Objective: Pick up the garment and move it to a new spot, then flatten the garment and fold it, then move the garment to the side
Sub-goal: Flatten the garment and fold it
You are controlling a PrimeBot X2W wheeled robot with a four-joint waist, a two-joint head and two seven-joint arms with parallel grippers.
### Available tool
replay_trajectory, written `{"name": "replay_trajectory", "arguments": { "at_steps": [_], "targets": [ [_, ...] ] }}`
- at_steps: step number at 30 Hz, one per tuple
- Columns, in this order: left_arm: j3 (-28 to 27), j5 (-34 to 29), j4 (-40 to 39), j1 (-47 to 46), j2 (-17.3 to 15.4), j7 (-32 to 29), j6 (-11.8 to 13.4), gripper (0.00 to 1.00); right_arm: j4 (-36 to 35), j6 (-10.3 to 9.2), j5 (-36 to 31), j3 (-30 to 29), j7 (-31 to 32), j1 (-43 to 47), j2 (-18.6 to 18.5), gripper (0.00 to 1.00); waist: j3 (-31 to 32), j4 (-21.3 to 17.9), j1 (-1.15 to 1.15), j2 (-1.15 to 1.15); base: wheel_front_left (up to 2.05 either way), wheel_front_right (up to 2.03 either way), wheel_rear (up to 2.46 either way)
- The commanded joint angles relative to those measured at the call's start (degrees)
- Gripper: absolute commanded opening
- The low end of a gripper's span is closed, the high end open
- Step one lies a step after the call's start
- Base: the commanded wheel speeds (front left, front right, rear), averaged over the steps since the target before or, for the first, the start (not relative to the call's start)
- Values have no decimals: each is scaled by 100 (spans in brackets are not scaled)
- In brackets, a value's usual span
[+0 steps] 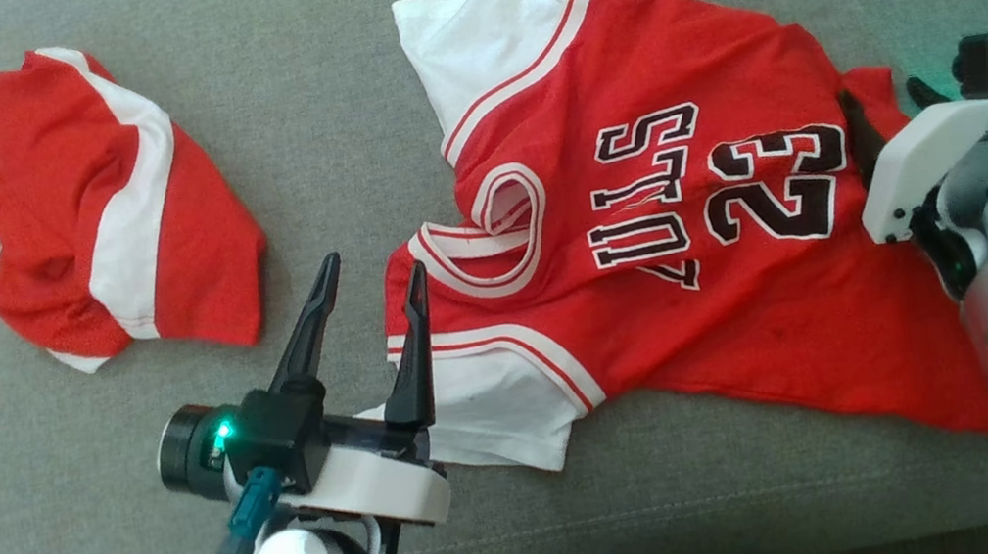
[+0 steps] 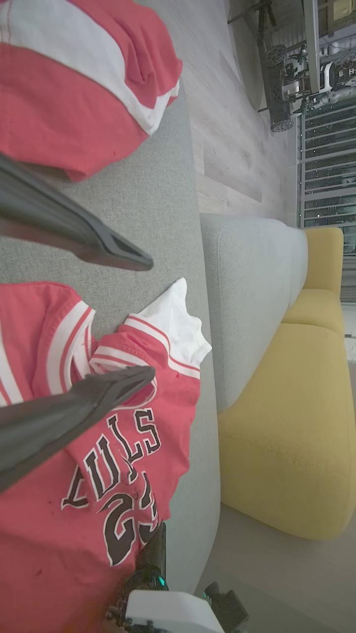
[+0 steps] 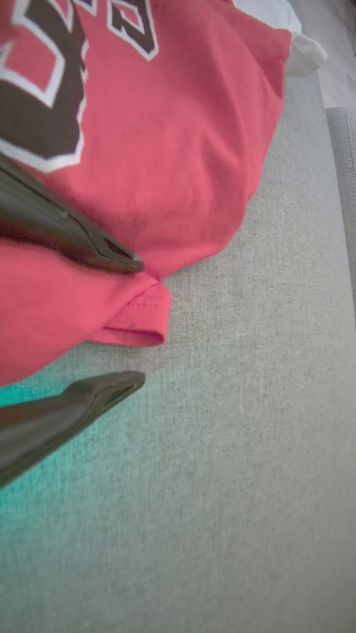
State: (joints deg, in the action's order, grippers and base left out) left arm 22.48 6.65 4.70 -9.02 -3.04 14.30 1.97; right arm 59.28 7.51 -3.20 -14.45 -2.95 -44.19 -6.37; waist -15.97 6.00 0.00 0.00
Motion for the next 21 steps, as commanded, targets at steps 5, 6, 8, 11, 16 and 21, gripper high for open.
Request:
{"name": "replay_trajectory", "arguments": {
  "at_steps": [5, 6, 8, 11, 16, 21],
  "targets": [
    [-135, -6, -119, -250, 15, 70, -9, 100, 137, -2, 41, -218, -202, -438, -68, 100, -80, 11, 0, 0, 0, 0, 0],
    [-127, -4, -113, -259, 15, 70, -12, 100, 189, -2, 44, -246, -215, -472, -67, 100, -94, 17, 0, 0, 0, 0, 0],
    [-112, 5, -102, -276, 15, 70, -12, 100, 287, -2, 64, -301, -247, -531, -63, 100, -113, 31, 0, 0, 0, 0, 0],
    [-90, 20, -88, -296, 15, 70, -2, 100, 460, -2, 111, -329, -255, -595, -31, 100, -130, 48, 0, 0, 0, 0, 0],
    [-83, 36, -56, -307, 15, 70, 19, 100, 728, -2, 127, -202, -240, -653, 17, 100, -106, 53, 0, 0, 0, 0, 0],
    [-91, 42, -40, -312, 16, 70, 30, 100, 928, -2, 124, -31, -197, -720, -33, 0, -81, 55, 0, 0, 0, 0, 0]
  ]
}}
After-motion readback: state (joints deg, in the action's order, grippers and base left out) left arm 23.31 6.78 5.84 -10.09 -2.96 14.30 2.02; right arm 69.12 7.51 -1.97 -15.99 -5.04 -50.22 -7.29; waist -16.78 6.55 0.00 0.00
